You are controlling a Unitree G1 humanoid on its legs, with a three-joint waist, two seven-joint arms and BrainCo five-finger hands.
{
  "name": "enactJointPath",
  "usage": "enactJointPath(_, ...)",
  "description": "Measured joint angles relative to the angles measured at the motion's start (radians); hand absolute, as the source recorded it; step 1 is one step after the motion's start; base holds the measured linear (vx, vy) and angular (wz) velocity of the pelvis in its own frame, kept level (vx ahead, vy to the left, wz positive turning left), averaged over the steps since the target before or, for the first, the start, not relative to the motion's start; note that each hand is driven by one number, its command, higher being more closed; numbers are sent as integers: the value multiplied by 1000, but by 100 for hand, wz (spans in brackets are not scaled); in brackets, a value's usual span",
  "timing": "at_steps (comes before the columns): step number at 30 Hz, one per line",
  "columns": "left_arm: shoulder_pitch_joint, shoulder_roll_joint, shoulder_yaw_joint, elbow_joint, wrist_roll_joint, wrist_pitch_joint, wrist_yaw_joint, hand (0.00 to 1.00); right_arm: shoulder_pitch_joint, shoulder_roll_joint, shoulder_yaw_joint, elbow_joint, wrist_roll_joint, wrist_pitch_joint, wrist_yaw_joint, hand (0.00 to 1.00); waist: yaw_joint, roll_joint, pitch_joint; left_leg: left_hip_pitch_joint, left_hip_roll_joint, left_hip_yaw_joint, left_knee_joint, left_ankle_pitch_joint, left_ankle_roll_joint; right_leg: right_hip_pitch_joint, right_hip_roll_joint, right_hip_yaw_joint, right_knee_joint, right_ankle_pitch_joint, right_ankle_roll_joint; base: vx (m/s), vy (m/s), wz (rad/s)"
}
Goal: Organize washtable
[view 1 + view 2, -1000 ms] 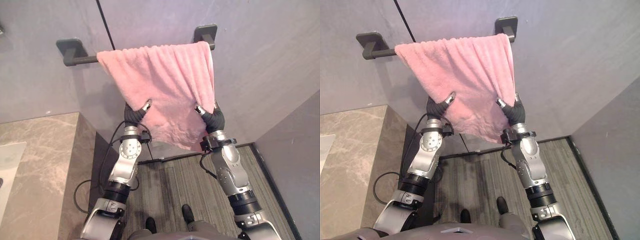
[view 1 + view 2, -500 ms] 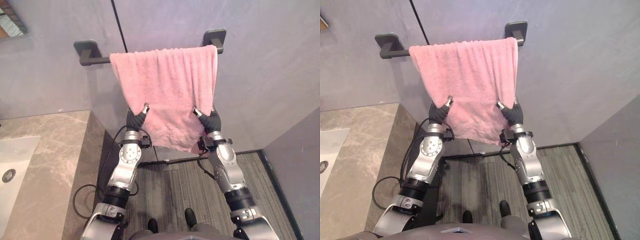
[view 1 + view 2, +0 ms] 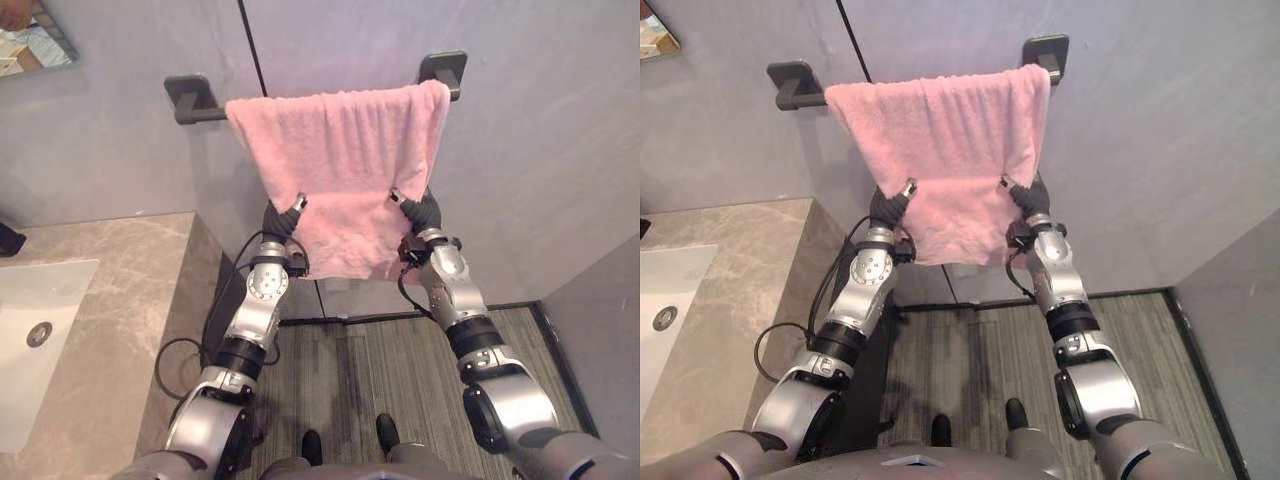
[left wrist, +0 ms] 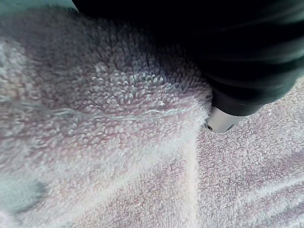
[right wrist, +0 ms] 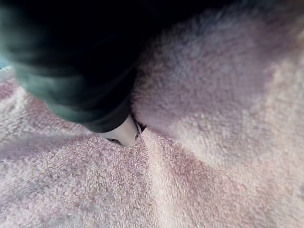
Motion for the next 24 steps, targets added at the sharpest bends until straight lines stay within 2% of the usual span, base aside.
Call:
enactJointPath(10,-46,27,5,15,-9,7,-26,100,-32,-23,-1,8,-1,-1,0,100,-1,-6,27,6,-2,1,1,0,0,-3,5,3,4,-3,-1,0,0,0)
enactJointPath(11,-48,27,5,15,-21,7,-27,100,-32,-23,-1,6,-2,-2,0,0,-1,-7,28,7,-3,2,1,0,0,-5,6,4,5,-3,0,9,-9,-3)
enactJointPath(12,-48,27,5,15,-21,7,-27,100,-32,-23,-1,6,-2,-2,0,0,-1,-7,28,7,-3,2,1,0,0,-5,6,5,5,-3,0,10,-3,-3)
enactJointPath(13,-48,27,16,15,-24,8,-27,0,-32,-23,-6,9,-2,-1,0,0,-1,-8,29,7,-3,3,1,0,0,-5,6,6,5,-3,0,7,0,-3)
enactJointPath(21,-47,31,95,17,-80,8,-28,0,-11,-51,-40,6,-1,-1,-9,0,0,-24,47,8,-4,5,1,0,1,-16,4,14,23,-11,2,0,0,-2)
enactJointPath(24,-31,40,180,20,-167,5,-14,0,37,-83,-97,-5,15,-2,-38,0,1,-24,47,6,-3,5,1,0,1,-20,4,14,27,-13,1,0,0,0)
